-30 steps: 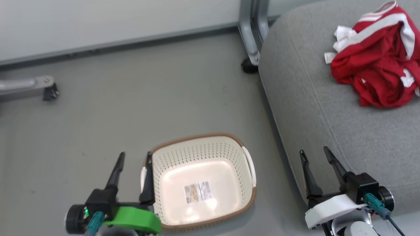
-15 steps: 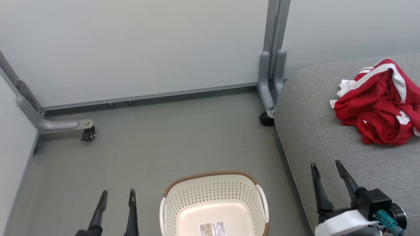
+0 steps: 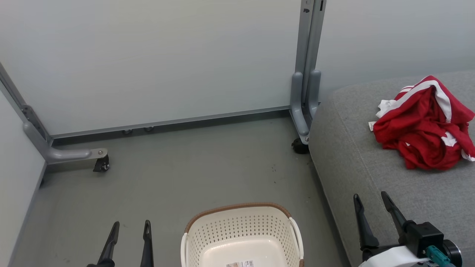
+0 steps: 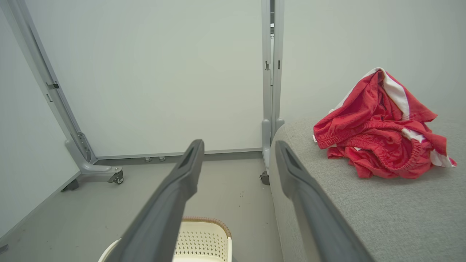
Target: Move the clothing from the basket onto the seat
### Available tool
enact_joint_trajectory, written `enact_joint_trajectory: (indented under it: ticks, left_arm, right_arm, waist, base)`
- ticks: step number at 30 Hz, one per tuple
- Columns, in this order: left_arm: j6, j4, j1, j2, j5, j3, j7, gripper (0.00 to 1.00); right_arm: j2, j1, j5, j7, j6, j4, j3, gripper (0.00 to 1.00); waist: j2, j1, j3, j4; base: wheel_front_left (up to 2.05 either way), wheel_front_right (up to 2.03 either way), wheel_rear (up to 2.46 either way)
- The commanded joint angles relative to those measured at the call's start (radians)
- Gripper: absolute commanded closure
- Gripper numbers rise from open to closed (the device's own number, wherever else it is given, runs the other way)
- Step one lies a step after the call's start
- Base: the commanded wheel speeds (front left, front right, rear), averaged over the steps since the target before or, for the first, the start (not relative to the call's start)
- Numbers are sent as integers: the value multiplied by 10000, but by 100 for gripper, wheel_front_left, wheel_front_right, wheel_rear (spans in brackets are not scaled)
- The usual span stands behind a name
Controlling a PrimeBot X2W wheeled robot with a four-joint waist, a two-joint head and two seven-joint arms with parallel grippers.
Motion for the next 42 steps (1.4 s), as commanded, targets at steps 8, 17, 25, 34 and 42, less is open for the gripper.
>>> enact_joint_trajectory:
  ticks: [8,17,25,34,42]
  left_arm:
    - [-150,149,213,-14,33,-57,-34,0]
    - [-108,164,181,-17,-117,-126,-32,0]
    - [-129,695,114,-53,-365,-196,122,100]
    - [-234,831,-318,-29,-2124,36,544,100]
    - [-322,940,-671,-13,-3584,235,898,100]
  right_arm:
    - [-28,172,-25,-33,-14,-15,-29,0]
    - [-28,13,-259,-33,-14,-23,171,0]
    - [45,133,140,71,0,475,183,100]
    - [-6,-176,1994,477,-1,549,46,100]
    - [-41,-434,3525,820,-2,614,-75,100]
  waist:
    - [0,1,-40,17]
    - [0,1,-29,33]
    - [0,1,-12,39]
    - [0,1,85,72]
    - [0,1,174,102]
  base:
    - [0,0,0]
    - [0,0,0]
    - [0,0,0]
    - [0,0,0]
    - [0,0,0]
